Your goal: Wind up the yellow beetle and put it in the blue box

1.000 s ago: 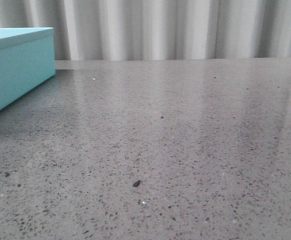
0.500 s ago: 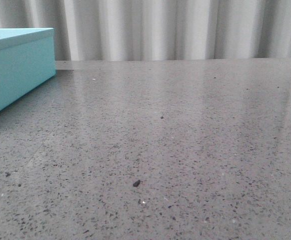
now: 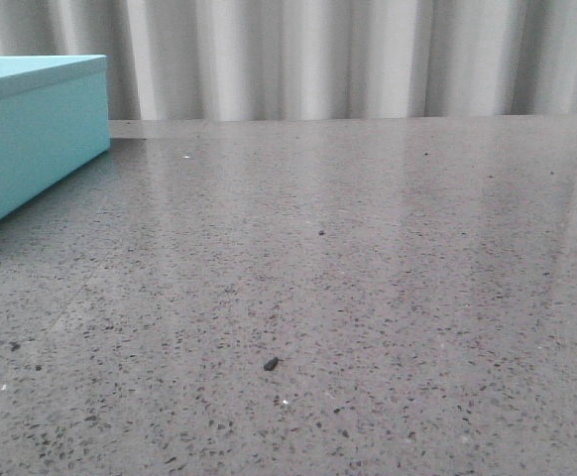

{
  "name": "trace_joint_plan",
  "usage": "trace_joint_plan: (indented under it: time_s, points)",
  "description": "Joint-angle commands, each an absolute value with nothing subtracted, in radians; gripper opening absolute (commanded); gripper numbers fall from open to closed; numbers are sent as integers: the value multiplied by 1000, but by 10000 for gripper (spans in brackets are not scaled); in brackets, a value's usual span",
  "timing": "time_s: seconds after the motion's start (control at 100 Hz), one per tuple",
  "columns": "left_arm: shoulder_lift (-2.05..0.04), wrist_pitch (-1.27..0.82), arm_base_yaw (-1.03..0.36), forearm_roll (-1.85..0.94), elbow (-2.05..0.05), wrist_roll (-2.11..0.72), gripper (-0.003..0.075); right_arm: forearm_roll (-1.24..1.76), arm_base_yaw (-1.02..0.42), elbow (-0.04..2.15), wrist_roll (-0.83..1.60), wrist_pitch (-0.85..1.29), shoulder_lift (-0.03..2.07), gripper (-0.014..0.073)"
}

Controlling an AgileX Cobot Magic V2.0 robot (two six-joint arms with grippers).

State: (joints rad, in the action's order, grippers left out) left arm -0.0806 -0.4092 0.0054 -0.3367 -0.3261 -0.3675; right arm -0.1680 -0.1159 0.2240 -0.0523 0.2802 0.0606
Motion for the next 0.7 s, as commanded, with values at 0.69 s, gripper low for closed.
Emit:
trace_joint_plan:
  time_s: [0.69]
  points:
    - [-91, -304, 7, -315, -280, -338, -21, -184, -118, 251, -44, 201, 74, -41]
